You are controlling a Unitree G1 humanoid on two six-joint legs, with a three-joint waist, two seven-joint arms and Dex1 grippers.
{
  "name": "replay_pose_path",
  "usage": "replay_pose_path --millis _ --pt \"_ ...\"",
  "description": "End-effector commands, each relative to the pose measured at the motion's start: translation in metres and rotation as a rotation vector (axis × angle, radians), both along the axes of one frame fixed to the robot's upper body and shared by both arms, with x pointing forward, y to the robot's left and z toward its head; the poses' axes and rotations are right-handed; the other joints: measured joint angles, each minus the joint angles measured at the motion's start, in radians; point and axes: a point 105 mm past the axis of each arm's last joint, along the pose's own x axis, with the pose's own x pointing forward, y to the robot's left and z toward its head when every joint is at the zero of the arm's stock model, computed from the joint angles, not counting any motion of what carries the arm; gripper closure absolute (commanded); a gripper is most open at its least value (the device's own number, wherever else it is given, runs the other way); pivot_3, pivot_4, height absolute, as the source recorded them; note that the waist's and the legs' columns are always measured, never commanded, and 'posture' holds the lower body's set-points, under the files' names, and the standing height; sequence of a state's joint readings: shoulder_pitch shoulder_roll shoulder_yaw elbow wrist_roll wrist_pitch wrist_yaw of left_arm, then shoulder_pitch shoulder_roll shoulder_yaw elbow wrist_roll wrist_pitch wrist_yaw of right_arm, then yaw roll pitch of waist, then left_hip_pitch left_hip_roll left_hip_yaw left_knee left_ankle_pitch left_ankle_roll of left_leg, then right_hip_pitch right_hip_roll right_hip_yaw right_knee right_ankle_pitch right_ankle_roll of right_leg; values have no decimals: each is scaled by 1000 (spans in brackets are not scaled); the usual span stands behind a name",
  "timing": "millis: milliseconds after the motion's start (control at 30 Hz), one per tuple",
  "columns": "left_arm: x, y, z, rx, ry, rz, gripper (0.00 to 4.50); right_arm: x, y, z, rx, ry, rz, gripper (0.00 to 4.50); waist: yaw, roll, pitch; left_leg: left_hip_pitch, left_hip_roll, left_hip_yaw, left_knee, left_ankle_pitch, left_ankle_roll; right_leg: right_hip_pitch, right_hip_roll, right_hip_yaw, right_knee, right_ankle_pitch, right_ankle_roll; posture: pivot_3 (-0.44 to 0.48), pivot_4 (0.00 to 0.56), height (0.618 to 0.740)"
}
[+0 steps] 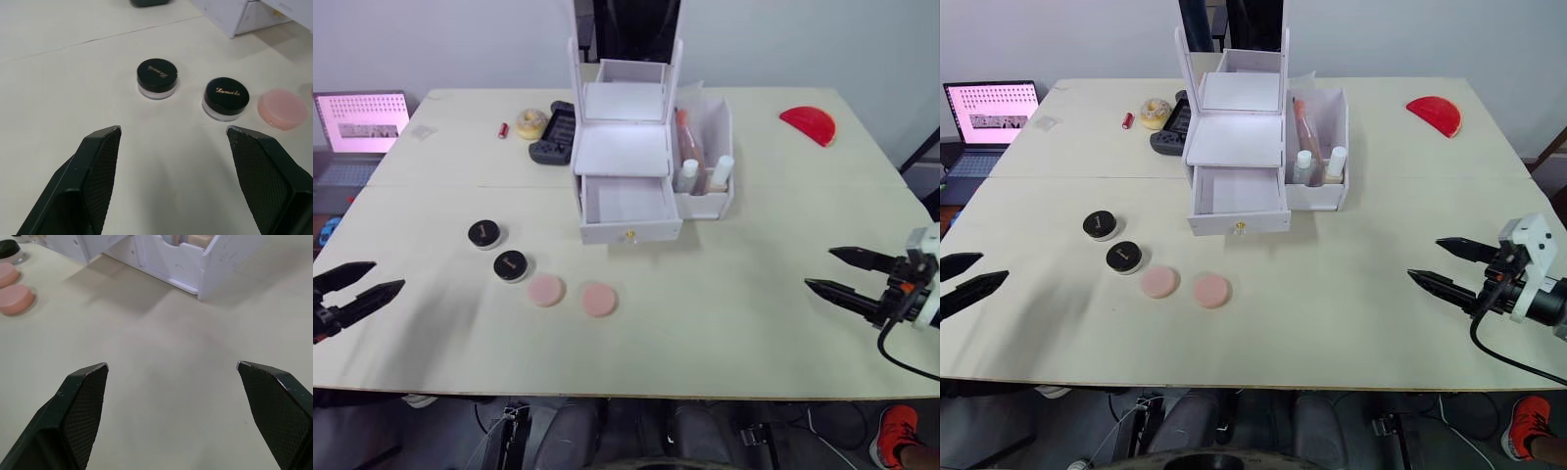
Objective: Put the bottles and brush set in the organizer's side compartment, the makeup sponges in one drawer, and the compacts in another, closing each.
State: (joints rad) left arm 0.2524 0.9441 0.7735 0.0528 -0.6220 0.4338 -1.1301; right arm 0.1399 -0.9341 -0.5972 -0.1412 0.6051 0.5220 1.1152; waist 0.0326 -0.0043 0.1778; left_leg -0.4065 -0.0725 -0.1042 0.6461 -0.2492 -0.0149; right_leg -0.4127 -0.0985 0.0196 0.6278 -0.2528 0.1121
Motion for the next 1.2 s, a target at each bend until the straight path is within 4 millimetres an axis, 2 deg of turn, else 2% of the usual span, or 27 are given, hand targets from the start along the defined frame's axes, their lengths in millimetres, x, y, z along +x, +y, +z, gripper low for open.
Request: replay_pose_path --millis 33,167,267,433,467,533,700,767,800,833,1033,1200 --pt "0 7 16 45 -55 10 903 -3 -9 12 -19 -43 -17 0 0 0 0 0 0 0 0 0 0 0 0 0 0 0 0 0 150 740" --pt "1 9 17 43 -58 14 903 -1 -12 13 -14 -54 -32 0 0 0 0 0 0 0 0 0 0 0 0 0 0 0 0 0 150 740" --pt "7 -2 16 39 -57 -21 903 2 -7 11 -27 -54 -23 0 0 0 0 0 0 0 0 0 0 0 0 0 0 0 0 0 150 740" --pt "15 -69 9 -3 -23 -243 903 5 37 29 -6 -80 108 0 1 1 0 0 0 0 0 0 0 0 -1 1 0 0 0 0 150 740" --pt "15 -81 6 -18 -16 -275 903 5 48 32 -3 -84 146 0 1 1 0 0 0 0 0 0 0 0 -1 1 0 0 0 0 150 740" --pt "15 -119 -7 -45 7 -364 903 6 79 37 -11 -91 248 0 -4 1 0 0 0 0 0 0 0 -1 0 1 0 0 0 0 150 740" --pt "14 -188 -27 -67 25 -521 903 6 116 46 -10 -98 391 0 -2 0 1 -1 0 0 0 0 0 -1 0 1 0 0 0 0 150 740" --pt "16 -212 -36 -55 32 -591 354 5 130 46 -18 -95 450 0 5 0 0 -1 0 0 1 0 0 -1 1 1 0 0 0 0 150 740" --pt "20 -219 -39 -39 31 -601 78 5 134 46 -18 -96 467 0 7 0 0 -1 0 0 1 0 0 0 1 0 0 1 0 0 150 740" --pt "24 -225 -42 -29 31 -620 32 5 137 46 -15 -96 478 0 8 0 0 -1 0 0 1 0 0 0 1 0 0 1 0 0 150 740" --pt "45 -239 -63 93 40 -647 32 6 149 40 -11 -77 509 0 3 0 1 -1 -1 0 1 0 0 -1 2 -1 0 1 0 0 150 740" --pt "56 -247 -71 128 37 -674 32 5 154 37 -3 -75 507 0 5 0 1 -1 -1 0 1 0 0 -1 2 -1 1 1 1 0 150 740"
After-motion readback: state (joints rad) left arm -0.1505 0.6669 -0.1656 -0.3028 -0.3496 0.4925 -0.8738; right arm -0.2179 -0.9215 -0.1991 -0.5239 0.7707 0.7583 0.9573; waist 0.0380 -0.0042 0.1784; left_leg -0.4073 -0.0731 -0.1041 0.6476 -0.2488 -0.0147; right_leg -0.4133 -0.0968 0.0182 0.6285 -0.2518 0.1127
